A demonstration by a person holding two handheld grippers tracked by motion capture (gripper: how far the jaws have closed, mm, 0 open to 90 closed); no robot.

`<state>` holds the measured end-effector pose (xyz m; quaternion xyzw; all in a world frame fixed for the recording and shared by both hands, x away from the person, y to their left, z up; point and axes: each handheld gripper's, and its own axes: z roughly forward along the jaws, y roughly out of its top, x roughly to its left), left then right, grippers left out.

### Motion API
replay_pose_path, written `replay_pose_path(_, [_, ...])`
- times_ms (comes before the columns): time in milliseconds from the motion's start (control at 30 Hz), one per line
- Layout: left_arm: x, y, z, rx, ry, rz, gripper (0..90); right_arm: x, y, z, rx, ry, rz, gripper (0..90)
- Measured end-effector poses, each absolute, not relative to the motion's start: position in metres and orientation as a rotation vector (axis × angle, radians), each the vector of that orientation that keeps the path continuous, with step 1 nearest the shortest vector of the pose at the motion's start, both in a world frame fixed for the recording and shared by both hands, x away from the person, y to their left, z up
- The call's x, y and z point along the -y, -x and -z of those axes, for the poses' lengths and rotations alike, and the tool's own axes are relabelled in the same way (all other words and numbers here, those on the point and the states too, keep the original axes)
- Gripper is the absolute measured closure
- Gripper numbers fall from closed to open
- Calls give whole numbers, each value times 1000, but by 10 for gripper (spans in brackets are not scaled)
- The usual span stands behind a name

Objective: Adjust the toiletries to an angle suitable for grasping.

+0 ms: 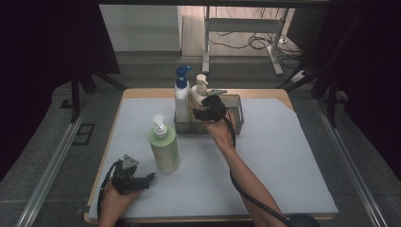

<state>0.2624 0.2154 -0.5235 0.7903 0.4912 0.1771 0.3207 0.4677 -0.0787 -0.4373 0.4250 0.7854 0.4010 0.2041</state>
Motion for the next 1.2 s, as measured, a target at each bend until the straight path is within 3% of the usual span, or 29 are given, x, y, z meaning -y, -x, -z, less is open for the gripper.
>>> replay_pose_path(267, [-215,-262,523,-1291,-2076,-465,134,82,-466,438,-2230,-1156,-1124,290])
replay_pose_path(800, [-215,-262,524,-1291,-2076,-466,133,105,-447,430,-2305,-1167,-1144,320])
replay_pose_path(1200, [-215,-262,524,-1292,-2076,-467,133,124,-436,427,-2271,-1125,-1151,528])
